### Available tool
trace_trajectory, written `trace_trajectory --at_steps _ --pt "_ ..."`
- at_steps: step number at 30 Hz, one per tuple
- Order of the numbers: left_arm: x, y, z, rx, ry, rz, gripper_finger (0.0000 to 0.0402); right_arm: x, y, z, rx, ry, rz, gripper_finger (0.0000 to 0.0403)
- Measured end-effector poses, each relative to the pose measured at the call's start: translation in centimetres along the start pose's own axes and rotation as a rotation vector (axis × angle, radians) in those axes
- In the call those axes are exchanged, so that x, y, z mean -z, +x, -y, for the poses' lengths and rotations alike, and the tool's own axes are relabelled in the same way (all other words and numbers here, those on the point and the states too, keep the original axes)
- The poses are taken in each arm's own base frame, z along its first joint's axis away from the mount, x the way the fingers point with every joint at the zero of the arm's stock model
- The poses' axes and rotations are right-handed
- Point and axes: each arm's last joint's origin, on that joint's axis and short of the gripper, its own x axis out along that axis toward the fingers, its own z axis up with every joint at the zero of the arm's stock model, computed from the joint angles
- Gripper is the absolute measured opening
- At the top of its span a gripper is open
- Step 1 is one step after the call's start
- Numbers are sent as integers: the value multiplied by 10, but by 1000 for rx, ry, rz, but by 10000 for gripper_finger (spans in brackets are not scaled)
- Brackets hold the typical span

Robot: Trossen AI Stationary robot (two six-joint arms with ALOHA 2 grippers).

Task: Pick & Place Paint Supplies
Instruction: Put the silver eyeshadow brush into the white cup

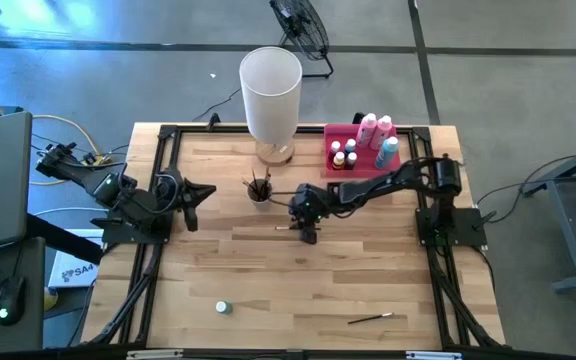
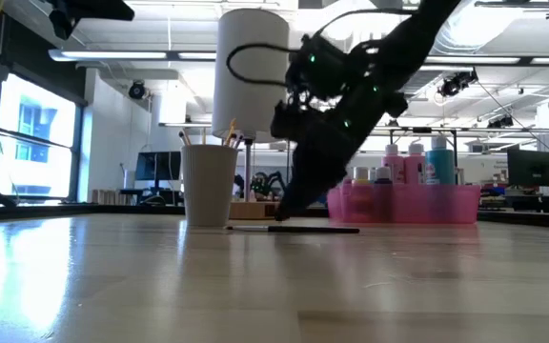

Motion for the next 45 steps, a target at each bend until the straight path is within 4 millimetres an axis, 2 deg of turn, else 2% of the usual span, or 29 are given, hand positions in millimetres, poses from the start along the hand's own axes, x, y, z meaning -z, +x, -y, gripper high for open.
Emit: trace_trajectory --at_steps 4,11,16,22,29,35,45 --pt "0 0 -1 -19 -1 12 0 8 7 1 -20 -71 -48 119" --pt "-1 0 -1 -35 -2 21 0 12 7 1 -29 -87 -100 113" --pt "-1 0 -1 -41 -2 25 0 15 7 1 -34 -94 -128 82" --pt "-1 0 -1 -41 -1 25 0 20 6 2 136 -116 -185 41" --pt "-1 0 -1 -40 -1 25 0 23 1 13 151 -119 -235 10" --pt "0 0 -1 -42 6 21 0 28 -3 26 158 -176 -306 16" --pt "3 0 -2 -26 30 -13 0 35 -11 52 78 -164 -325 8"
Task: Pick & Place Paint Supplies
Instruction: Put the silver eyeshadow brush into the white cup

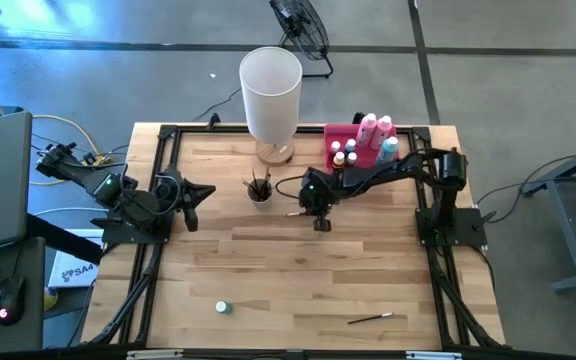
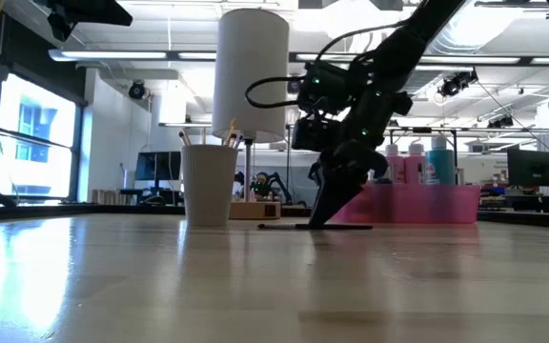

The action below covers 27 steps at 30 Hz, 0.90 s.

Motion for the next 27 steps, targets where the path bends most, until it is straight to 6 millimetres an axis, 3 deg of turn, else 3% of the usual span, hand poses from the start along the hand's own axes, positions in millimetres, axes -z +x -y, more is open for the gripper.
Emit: trace_trajectory --at_steps 15,27 --pt "1 0 0 7 11 -16 0 52 -19 -16 57 -20 81 6" --pt "3 0 -1 2 26 -26 0 55 -19 -18 51 -15 107 40"
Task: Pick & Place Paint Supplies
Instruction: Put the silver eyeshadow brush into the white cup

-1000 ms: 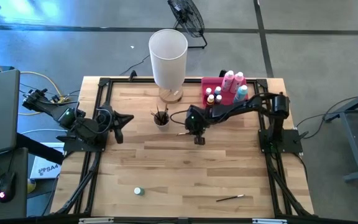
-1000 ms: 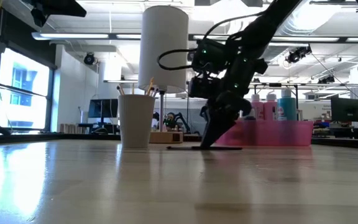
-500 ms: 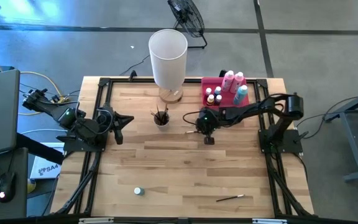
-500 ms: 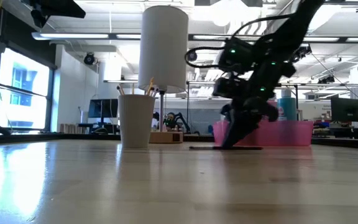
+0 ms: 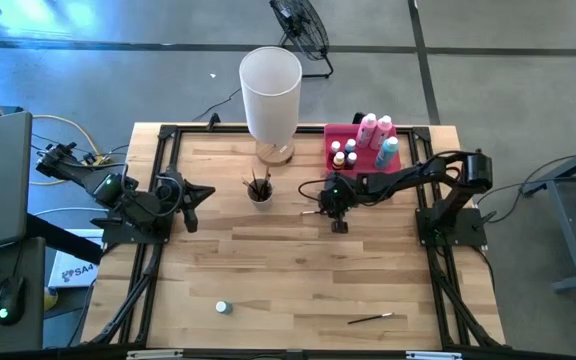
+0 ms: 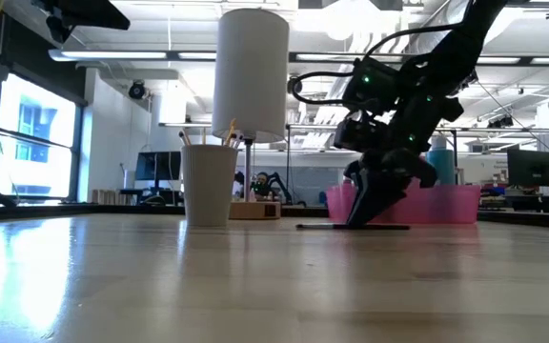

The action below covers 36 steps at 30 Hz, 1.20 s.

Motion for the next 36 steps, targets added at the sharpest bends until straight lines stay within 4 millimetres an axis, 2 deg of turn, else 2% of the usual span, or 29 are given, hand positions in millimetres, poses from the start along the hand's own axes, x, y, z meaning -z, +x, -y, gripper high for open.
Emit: trace_trajectory --at_steps 9,13,17,21,29,33,36 --pt "0 0 0 -2 5 -4 0 -1 -1 0 -7 -8 -2 100" --pt "0 0 0 -1 4 -3 0 -5 -10 0 44 -31 19 135" --pt "0 0 0 -2 4 -3 0 -8 -23 1 104 -38 43 152" --pt "0 0 0 -3 4 -2 0 -19 -30 3 125 -37 147 152" --pt "0 0 0 5 -26 -4 0 -37 -34 4 98 72 341 139" --pt "0 0 0 9 -24 -9 0 -39 -34 -3 -1 -35 364 133" --pt "2 0 0 17 -14 -23 0 -41 -33 -9 29 -121 358 128"
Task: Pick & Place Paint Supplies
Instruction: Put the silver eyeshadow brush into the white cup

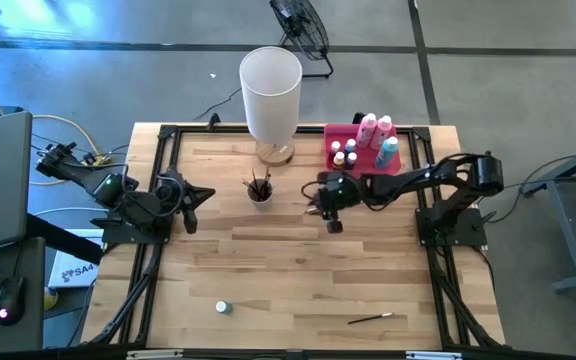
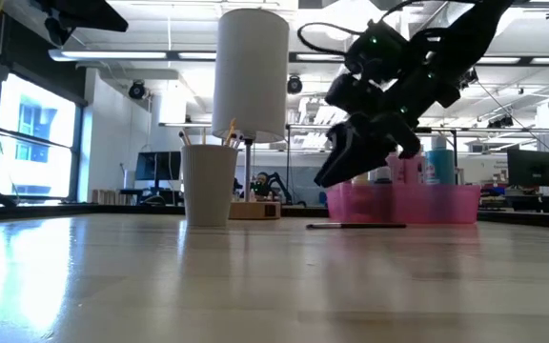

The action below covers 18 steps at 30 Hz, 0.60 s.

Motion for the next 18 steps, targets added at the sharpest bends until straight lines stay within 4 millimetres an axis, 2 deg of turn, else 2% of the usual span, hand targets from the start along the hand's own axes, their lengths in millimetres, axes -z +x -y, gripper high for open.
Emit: trace_trajectory --at_steps 5,8,12,18 --pt "2 0 -1 -7 18 -14 0 -13 5 1 -13 -17 25 126" --pt "2 0 -1 -7 17 -14 0 -15 18 3 -37 -9 -1 126" --pt "2 0 -1 5 15 -22 0 -13 34 7 -46 -8 -71 126" --pt "2 0 -1 14 14 -27 0 0 43 10 -18 -38 -163 126"
